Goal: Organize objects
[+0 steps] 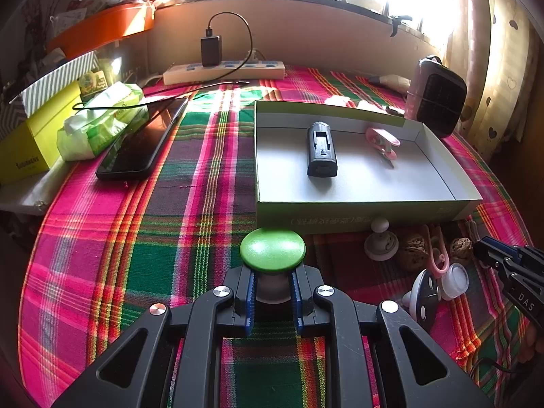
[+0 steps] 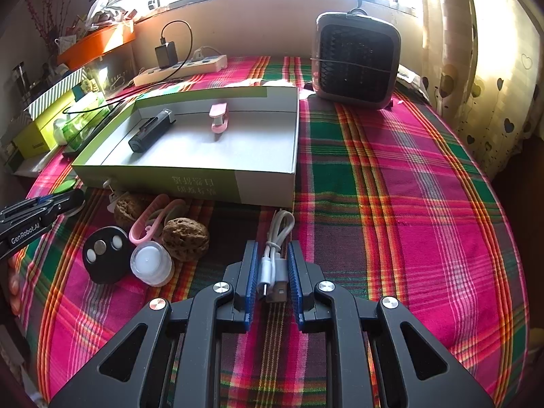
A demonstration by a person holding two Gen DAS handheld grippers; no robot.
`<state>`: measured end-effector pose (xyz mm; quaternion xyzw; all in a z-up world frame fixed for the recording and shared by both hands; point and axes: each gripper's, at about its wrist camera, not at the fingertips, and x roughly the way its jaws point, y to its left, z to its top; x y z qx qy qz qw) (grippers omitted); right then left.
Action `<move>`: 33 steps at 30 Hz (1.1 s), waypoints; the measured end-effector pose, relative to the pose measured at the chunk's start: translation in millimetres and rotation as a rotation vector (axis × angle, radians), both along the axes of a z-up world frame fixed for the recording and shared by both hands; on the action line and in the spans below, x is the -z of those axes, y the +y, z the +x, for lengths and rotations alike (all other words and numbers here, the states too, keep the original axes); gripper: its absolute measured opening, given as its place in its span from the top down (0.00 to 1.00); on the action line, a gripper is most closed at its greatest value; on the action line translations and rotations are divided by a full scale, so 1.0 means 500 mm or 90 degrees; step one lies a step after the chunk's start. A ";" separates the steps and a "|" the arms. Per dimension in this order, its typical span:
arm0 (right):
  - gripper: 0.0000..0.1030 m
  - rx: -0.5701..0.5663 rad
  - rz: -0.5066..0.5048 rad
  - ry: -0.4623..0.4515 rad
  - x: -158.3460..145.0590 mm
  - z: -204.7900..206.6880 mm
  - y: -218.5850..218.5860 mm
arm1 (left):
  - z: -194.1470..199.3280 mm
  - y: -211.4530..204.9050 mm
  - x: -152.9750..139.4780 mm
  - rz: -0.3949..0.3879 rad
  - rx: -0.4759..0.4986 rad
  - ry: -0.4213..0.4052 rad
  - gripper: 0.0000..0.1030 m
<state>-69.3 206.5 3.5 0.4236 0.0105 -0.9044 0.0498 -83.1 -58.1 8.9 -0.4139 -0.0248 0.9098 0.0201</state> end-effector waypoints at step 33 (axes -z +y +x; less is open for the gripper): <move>0.82 -0.047 -0.027 0.058 -0.086 -0.019 -0.011 | -0.017 0.037 -0.086 0.010 0.056 0.048 0.85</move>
